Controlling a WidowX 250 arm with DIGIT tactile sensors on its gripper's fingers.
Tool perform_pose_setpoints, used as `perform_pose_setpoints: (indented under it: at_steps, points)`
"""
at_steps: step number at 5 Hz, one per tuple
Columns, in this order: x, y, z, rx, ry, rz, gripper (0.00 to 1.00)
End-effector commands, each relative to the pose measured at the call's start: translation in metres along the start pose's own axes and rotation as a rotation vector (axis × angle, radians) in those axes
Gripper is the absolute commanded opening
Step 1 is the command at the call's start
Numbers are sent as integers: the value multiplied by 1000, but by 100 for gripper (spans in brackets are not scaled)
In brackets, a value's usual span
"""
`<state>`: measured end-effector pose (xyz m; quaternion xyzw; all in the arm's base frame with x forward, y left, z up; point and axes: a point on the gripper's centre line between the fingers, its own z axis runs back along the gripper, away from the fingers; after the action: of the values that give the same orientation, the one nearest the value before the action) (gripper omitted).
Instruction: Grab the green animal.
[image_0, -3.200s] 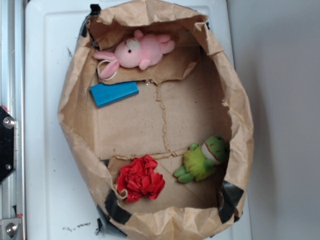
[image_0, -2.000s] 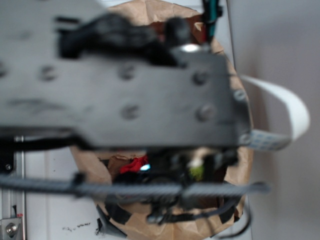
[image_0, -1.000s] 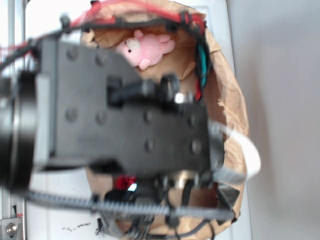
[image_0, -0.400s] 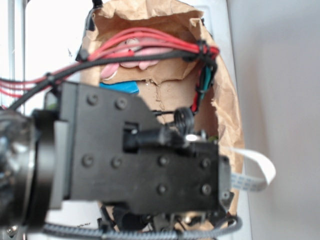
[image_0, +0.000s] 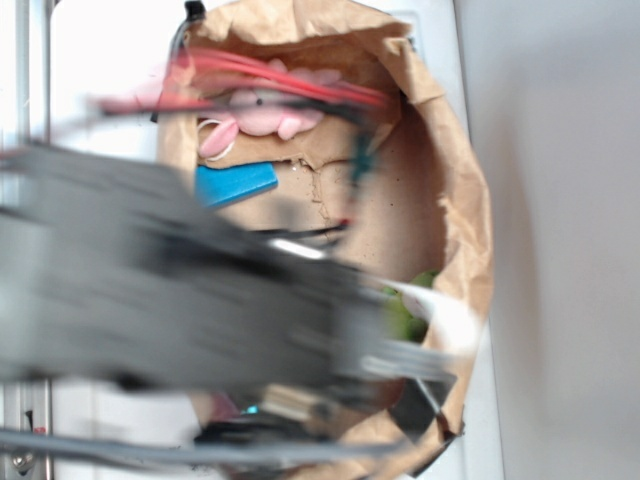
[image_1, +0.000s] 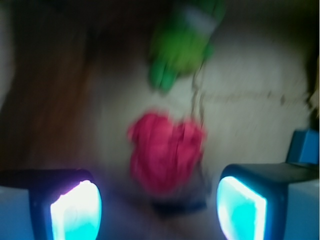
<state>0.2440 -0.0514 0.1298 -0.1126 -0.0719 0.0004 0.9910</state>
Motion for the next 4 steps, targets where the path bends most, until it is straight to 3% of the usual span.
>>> perform_pose_setpoints:
  at_steps: [1, 2, 4]
  points:
    - [42, 27, -4, 13, -85, -4, 100]
    - [85, 39, -11, -3, -68, 38, 100]
    - [122, 41, -45, 73, -97, 48, 100]
